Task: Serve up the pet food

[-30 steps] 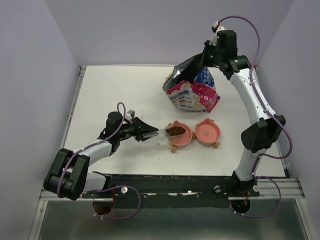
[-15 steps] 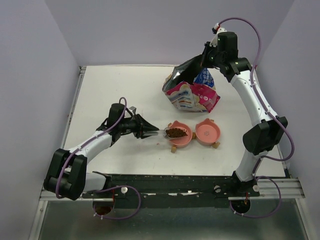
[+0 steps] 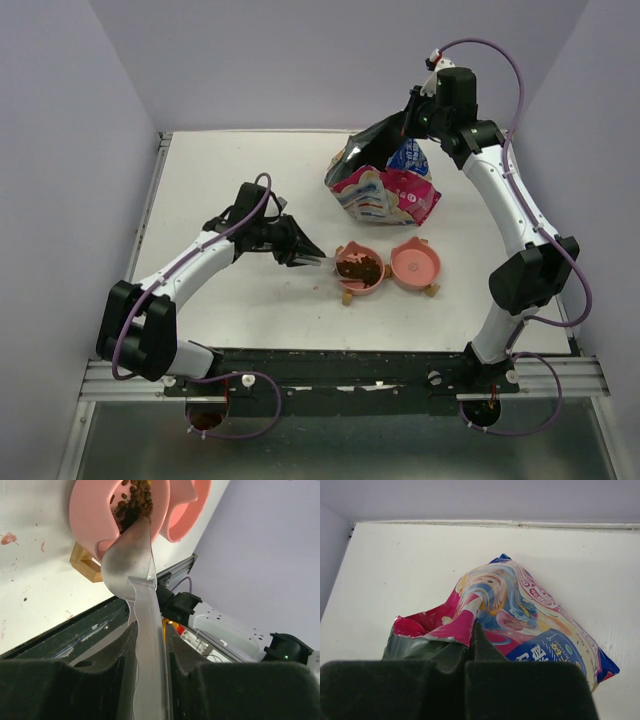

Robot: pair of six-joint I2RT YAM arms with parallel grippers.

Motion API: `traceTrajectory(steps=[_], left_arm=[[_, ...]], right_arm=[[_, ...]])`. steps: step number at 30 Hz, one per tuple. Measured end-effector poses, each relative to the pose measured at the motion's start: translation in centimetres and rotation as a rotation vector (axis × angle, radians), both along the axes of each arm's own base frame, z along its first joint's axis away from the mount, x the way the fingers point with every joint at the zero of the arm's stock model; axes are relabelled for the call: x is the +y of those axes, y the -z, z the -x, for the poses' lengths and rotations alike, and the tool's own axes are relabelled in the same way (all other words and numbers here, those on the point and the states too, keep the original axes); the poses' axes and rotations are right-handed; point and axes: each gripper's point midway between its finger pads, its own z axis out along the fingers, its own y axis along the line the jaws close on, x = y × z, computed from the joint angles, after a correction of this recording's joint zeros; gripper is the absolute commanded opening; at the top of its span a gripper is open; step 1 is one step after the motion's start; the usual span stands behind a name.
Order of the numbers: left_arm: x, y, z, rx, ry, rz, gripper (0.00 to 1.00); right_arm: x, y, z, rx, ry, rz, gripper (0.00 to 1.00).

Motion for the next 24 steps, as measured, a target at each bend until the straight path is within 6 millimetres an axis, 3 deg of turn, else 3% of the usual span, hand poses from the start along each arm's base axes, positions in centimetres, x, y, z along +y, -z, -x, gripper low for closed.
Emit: traceTrajectory(steps=[12,24], left_arm=[[-0.6,-0.4,0.1,-0.009,0.066,-0.161,0.00],[-2.0,-4.3,-0.6,-0.099,0.115,-0.296,0.00]], right_arm=[[0.2,0.0,0.1,-0.005,-0.012,-0.006,0.00],[0.3,0.1,0.1,-0.007,-0.018,-0.010,0.00]])
